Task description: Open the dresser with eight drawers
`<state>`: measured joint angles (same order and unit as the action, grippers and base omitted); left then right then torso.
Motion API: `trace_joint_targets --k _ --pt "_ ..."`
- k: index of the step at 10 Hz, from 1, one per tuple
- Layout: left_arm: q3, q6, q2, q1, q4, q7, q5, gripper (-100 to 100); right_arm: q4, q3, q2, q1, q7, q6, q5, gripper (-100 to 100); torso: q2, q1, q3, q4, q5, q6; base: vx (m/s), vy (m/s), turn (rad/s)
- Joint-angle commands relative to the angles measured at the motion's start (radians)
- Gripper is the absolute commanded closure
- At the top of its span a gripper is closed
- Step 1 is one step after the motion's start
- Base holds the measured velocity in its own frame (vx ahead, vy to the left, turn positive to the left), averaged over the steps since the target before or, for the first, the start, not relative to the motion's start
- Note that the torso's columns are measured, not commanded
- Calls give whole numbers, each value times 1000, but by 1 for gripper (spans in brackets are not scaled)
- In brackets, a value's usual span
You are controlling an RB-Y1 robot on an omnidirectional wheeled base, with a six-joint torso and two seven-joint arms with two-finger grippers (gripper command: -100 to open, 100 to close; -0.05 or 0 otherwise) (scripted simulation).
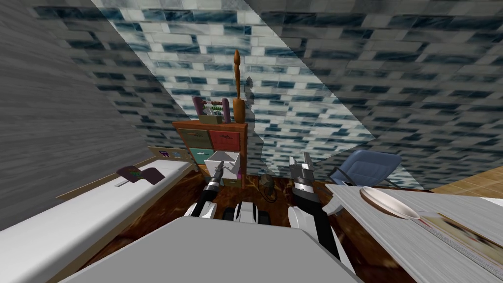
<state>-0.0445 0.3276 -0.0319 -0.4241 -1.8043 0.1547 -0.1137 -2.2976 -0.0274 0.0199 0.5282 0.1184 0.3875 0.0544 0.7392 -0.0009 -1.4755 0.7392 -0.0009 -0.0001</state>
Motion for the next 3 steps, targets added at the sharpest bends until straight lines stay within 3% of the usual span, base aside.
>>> trace_joint_targets --k 1,3 --pt "0 -1 0 0 1 0 0 0 0 0 0 0 0 0 0 0 0 0 0 0 0 0 0 0 0" --pt "0 -1 0 -1 1 0 0 0 0 0 0 0 0 0 0 0 -1 1 0 -1 1 0 0 0 0"
